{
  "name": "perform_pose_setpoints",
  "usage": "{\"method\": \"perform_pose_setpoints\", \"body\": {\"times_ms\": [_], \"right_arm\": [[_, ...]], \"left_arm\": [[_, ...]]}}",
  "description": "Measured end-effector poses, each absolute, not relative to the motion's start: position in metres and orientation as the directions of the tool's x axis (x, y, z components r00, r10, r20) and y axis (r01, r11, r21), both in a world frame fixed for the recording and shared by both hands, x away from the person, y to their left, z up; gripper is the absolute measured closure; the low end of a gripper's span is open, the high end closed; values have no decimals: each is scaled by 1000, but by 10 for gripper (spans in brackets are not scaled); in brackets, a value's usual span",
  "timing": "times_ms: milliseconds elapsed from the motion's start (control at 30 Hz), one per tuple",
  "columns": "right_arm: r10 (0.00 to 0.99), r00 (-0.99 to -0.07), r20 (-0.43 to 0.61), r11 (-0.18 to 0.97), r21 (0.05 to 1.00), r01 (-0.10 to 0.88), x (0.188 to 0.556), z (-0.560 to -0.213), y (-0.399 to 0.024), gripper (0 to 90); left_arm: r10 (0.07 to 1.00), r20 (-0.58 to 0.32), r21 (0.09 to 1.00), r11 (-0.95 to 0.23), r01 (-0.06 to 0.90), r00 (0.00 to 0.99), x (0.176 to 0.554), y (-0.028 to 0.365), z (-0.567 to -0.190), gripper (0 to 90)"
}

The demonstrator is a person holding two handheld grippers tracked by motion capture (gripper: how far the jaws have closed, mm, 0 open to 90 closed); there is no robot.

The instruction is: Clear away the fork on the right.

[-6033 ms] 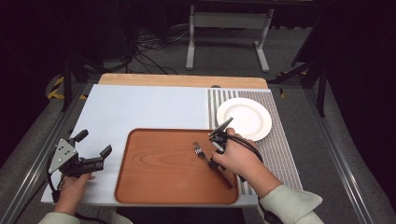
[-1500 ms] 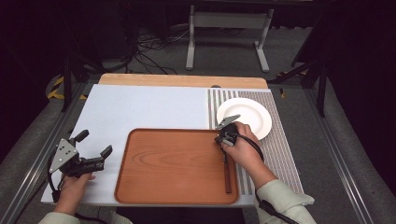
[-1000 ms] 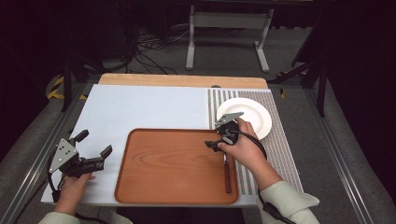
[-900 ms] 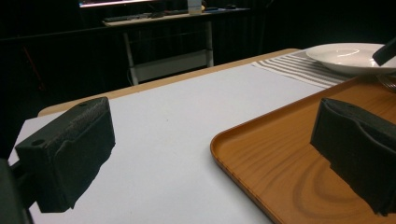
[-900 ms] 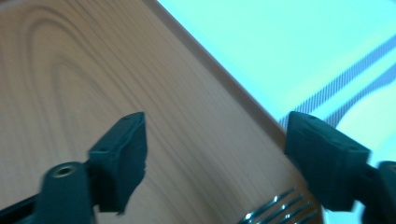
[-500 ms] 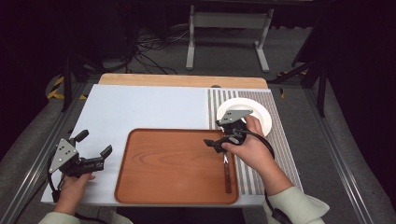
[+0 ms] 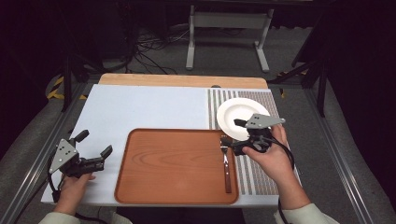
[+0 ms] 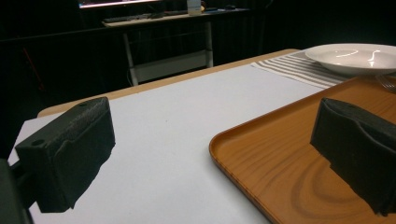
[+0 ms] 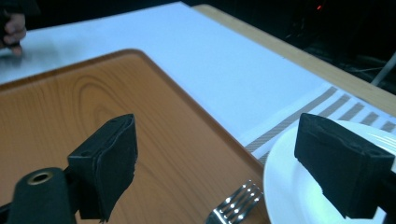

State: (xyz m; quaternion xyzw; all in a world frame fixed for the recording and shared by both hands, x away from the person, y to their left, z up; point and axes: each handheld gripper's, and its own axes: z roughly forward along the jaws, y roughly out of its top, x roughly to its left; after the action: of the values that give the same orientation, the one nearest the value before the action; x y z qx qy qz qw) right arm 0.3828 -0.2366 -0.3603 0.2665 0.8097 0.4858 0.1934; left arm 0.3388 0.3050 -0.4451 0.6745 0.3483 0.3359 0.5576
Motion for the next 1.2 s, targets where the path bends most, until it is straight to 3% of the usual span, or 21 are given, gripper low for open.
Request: {"method": "perform_pose_setpoints", "body": {"times_ms": [633, 1200], "right_arm": [[700, -714, 21, 140, 976, 166, 348, -406, -314, 126], [732, -679, 58, 106, 975, 197, 340, -447, -337, 125]], "left_arm": [[847, 55, 987, -126, 99, 529, 339, 304, -445, 3], [846, 33, 988, -107, 108, 532, 340, 307, -445, 3]]}}
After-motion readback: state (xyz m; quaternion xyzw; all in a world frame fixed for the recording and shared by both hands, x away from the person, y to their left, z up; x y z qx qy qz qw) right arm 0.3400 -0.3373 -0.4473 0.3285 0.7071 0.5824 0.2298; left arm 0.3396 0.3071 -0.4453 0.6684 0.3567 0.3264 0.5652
